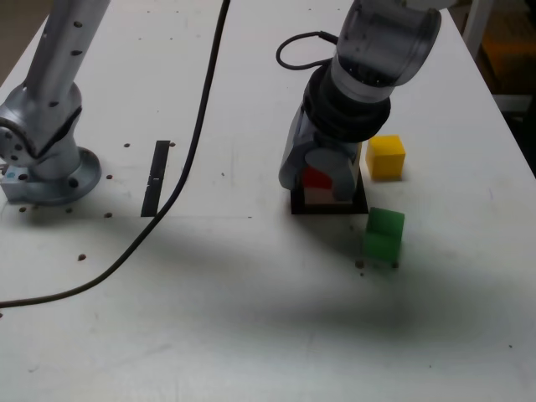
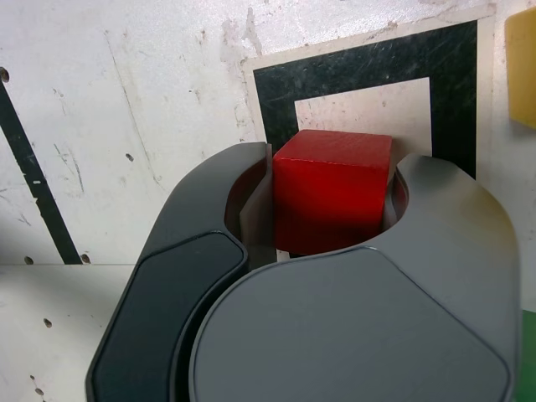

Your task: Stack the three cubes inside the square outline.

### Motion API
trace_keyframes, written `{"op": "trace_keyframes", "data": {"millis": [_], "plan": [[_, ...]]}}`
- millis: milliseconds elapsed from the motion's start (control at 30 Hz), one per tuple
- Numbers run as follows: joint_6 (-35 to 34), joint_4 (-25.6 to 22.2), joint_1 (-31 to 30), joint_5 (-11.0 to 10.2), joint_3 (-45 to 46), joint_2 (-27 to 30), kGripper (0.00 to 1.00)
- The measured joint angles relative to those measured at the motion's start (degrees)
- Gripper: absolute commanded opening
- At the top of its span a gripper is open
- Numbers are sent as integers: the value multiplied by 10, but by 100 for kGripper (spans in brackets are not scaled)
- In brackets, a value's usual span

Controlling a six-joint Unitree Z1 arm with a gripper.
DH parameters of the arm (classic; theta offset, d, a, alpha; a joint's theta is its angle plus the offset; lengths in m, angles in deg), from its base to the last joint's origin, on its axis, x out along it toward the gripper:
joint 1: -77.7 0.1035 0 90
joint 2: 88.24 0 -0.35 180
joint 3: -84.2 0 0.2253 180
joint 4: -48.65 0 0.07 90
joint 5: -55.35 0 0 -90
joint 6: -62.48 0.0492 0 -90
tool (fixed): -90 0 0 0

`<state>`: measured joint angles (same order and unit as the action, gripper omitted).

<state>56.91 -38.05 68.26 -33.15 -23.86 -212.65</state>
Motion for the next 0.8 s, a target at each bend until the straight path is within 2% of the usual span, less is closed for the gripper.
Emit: {"op": "trace_keyframes", "data": {"millis": [133, 267, 533, 800], "plan": [[2, 0, 0, 2, 0, 0, 86], [3, 0, 0, 4, 0, 0, 98], [-4, -4, 0, -7, 1, 11, 100], [1, -77, 0, -42, -35, 75, 100]]}}
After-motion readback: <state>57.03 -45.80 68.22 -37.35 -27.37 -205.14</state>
